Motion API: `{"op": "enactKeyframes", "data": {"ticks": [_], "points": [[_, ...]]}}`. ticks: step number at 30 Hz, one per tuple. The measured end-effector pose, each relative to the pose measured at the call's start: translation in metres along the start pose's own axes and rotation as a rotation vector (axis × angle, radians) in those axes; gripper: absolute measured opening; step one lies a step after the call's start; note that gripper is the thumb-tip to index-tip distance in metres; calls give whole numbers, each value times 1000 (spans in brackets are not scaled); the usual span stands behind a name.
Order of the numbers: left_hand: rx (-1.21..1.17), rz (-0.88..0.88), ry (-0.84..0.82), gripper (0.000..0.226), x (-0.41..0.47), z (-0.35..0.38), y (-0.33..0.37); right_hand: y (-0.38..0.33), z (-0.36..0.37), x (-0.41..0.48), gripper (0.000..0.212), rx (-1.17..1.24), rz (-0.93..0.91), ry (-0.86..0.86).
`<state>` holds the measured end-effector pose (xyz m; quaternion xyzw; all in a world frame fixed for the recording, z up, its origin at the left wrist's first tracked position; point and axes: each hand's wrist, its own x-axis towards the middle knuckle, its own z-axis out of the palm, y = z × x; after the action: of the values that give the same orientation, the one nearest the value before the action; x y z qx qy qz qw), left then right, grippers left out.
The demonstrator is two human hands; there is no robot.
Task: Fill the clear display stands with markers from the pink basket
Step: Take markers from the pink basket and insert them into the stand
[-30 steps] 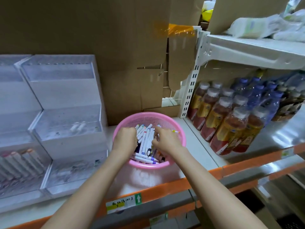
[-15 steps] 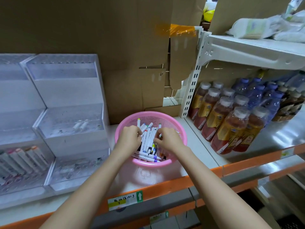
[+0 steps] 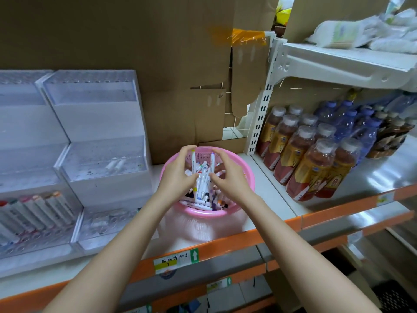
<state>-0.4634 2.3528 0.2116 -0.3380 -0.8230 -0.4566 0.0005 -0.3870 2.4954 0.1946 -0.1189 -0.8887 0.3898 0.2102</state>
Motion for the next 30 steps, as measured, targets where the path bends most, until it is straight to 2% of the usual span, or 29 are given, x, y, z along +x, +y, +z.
{"op": "enactKeyframes", "data": {"ticks": [6,14,24,30], "points": [[-154,107,152,52,-10,-28,13,-41,4,-9,61,100,-112,61],[-97,258,309,50,-42,-91,13,-99,41,-11,62,217,-212,48],[27,165,448,46,-98,-208,-53,-177,138,-13,61,240,-274,-94],[-25,144,503,48,-122,-260,-93,-223,190,-19,63,255,-319,-119]]}}
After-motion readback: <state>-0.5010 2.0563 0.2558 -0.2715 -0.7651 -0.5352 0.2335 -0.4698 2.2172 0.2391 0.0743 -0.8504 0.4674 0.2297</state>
